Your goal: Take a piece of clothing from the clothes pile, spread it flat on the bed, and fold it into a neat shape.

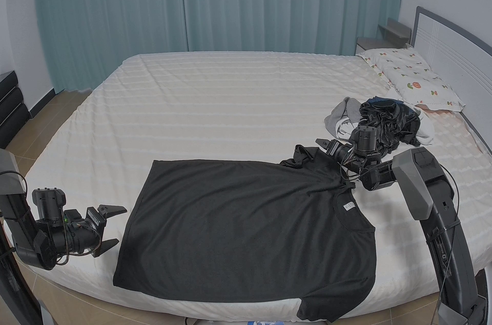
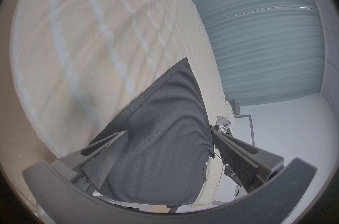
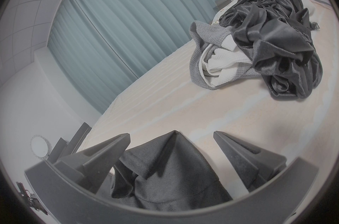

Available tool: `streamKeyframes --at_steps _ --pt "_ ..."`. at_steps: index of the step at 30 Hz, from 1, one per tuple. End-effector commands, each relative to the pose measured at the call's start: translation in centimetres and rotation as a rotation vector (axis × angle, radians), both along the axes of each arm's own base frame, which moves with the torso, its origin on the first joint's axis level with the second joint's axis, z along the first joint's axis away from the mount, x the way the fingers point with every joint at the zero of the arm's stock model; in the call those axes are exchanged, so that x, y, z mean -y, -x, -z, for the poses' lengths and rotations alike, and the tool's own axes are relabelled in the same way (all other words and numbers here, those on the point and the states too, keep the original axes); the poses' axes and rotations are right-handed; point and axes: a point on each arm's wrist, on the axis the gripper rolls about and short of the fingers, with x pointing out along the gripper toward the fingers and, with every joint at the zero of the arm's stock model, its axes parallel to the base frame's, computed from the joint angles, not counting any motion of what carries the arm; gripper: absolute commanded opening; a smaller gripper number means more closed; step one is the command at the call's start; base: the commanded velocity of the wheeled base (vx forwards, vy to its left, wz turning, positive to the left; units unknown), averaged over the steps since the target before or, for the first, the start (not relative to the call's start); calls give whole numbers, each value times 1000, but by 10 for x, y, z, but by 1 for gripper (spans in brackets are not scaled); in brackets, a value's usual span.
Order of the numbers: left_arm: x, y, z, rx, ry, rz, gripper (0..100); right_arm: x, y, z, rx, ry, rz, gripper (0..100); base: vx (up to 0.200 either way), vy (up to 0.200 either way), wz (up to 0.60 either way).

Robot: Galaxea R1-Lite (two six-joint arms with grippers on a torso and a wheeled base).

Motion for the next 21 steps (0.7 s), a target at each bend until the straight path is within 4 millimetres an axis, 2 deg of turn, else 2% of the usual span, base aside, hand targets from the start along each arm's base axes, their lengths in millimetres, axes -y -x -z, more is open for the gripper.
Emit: streamKeyframes --at_steps 1,14,15,21 --pt "0 0 0 1 0 -1 100 6 0 7 -14 1 10 100 0 0 0" --pt "0 0 0 0 -1 0 100 1 4 1 -57 11 9 100 0 0 0" --pt "0 0 0 0 -1 0 100 -1 5 1 -64 14 6 0 0 0 0" --pt "0 0 0 1 0 -1 100 -3 7 1 -79 16 1 0 0 0 0"
